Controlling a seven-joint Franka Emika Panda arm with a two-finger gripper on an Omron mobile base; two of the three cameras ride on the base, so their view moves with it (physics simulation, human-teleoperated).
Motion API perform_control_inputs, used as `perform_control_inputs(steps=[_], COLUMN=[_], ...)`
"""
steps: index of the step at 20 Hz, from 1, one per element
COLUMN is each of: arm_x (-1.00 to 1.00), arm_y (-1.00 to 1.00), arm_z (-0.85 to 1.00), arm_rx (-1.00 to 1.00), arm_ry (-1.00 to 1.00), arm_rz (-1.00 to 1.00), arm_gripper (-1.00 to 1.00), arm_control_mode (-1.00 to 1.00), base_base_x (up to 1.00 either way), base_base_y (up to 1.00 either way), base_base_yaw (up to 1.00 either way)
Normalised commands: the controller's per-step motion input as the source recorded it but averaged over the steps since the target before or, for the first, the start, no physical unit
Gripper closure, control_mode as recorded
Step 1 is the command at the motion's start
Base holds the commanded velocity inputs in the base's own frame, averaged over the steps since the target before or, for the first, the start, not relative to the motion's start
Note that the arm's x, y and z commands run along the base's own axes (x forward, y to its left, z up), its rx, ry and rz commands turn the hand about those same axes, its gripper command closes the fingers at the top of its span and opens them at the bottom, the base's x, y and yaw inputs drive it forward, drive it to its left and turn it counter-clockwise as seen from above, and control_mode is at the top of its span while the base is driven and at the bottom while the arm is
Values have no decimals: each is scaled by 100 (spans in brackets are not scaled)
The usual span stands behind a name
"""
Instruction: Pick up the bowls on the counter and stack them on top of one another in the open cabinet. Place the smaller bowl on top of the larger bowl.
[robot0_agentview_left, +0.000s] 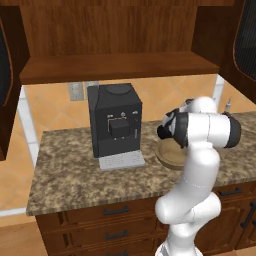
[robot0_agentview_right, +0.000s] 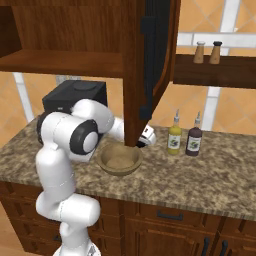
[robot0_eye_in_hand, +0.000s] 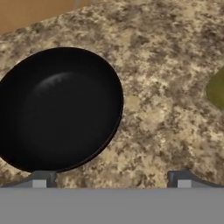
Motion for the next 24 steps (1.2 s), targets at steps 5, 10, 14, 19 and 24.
perform_control_inputs(steps=[5,10,14,19,24], arm_x=[49,33,18,0,0], arm_y=[-11,-12,-1,0,0], arm_z=[-18,-36,-37,-8,13], arm_rx=[3,3,1,0,0], arm_ry=[0,0,0,0,0], arm_rz=[1,1,1,0,0], arm_gripper=[-100,-100,100,100,100], arm_control_mode=[-100,-100,-100,-100,-100], base_base_x=[0,0,0,0,0], base_base_y=[0,0,0,0,0], base_base_yaw=[0,0,0,0,0])
